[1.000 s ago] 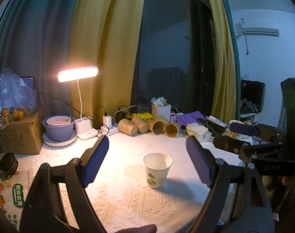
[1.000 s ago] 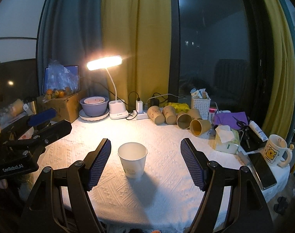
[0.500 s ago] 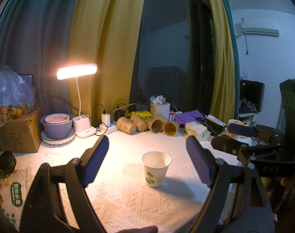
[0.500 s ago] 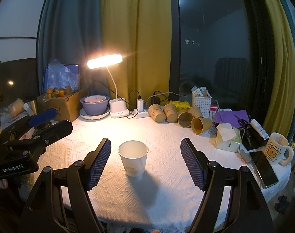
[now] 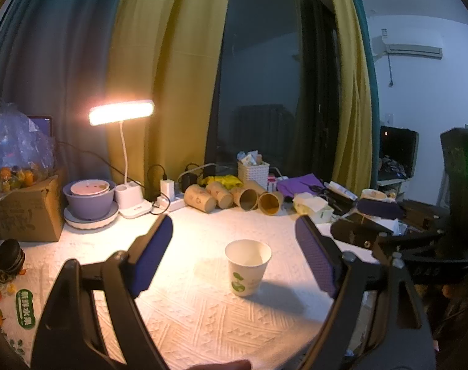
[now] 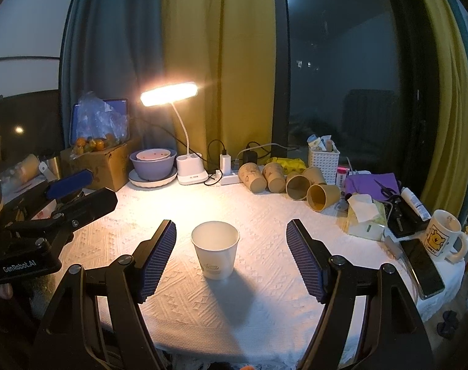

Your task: Flip cup upright

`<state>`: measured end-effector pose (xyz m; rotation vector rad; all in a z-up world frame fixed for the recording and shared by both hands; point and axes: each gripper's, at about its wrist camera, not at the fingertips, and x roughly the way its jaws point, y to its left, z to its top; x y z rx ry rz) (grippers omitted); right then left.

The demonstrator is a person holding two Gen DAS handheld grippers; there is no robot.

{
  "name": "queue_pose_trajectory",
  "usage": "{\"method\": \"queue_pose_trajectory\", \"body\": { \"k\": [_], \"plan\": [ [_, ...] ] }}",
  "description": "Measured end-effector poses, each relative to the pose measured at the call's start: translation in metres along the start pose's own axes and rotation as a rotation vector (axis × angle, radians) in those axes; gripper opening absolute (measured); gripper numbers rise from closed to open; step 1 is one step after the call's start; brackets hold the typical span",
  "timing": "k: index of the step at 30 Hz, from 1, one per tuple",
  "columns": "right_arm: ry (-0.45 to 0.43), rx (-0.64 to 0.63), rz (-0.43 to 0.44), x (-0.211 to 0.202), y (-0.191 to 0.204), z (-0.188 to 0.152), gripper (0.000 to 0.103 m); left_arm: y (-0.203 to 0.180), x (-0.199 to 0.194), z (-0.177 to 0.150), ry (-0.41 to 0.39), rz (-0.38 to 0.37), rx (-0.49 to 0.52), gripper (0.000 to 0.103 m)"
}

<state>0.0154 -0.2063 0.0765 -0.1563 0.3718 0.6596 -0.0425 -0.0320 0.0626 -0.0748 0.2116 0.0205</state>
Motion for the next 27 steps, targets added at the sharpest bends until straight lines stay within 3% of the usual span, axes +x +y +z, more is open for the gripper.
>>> {"method": "queue_pose_trajectory", "body": {
  "k": [27],
  "plan": [
    [0.011,0.002,0.007,0.0033,0.0031,-0.0029,0.077,0.0005,-0.0010,0.0005,0.001,-0.003,-0.003,0.083]
  ]
}}
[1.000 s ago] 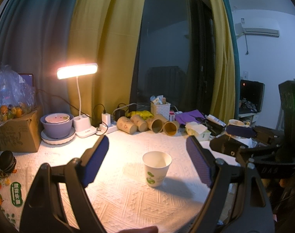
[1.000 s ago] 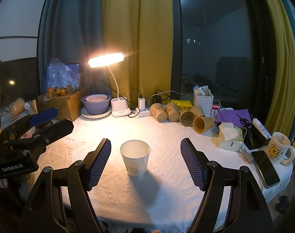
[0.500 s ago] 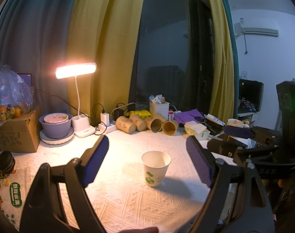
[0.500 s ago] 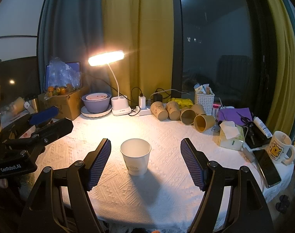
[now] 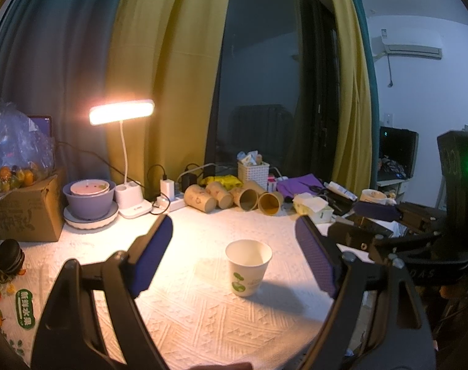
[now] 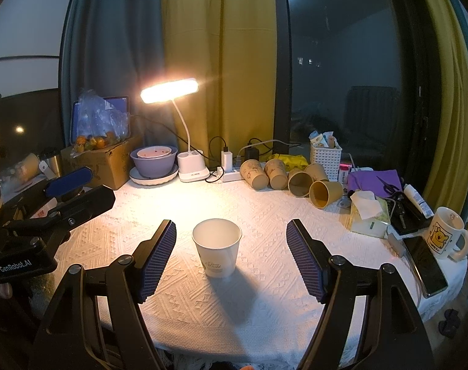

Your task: Flip cup upright

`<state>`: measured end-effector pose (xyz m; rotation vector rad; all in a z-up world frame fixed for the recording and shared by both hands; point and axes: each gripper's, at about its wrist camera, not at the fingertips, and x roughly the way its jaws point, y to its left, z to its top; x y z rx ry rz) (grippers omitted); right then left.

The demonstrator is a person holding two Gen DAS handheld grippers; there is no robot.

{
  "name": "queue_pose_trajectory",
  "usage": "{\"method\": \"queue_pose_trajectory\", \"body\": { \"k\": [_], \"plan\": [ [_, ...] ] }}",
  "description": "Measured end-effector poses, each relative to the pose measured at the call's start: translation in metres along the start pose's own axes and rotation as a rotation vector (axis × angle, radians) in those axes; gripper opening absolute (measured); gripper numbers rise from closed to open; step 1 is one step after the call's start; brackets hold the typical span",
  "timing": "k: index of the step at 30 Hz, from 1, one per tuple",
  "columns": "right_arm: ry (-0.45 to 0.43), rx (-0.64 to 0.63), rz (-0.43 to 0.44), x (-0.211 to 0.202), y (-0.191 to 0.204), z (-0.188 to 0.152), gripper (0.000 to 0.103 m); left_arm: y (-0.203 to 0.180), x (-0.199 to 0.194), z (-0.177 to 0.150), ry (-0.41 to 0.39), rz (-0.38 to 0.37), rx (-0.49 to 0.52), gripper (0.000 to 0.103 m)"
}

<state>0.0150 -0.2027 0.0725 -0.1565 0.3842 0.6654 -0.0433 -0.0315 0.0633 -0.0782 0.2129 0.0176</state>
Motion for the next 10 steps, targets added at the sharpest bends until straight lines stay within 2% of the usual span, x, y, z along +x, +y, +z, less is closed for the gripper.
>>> {"method": "queue_pose_trajectory", "body": {
  "k": [10],
  "plan": [
    [0.001,0.001,0.001,0.0011,-0.0016,0.0007,0.077,0.0045,-0.0039,-0.0041,-0.021,-0.026,-0.017,0.083]
  ]
}}
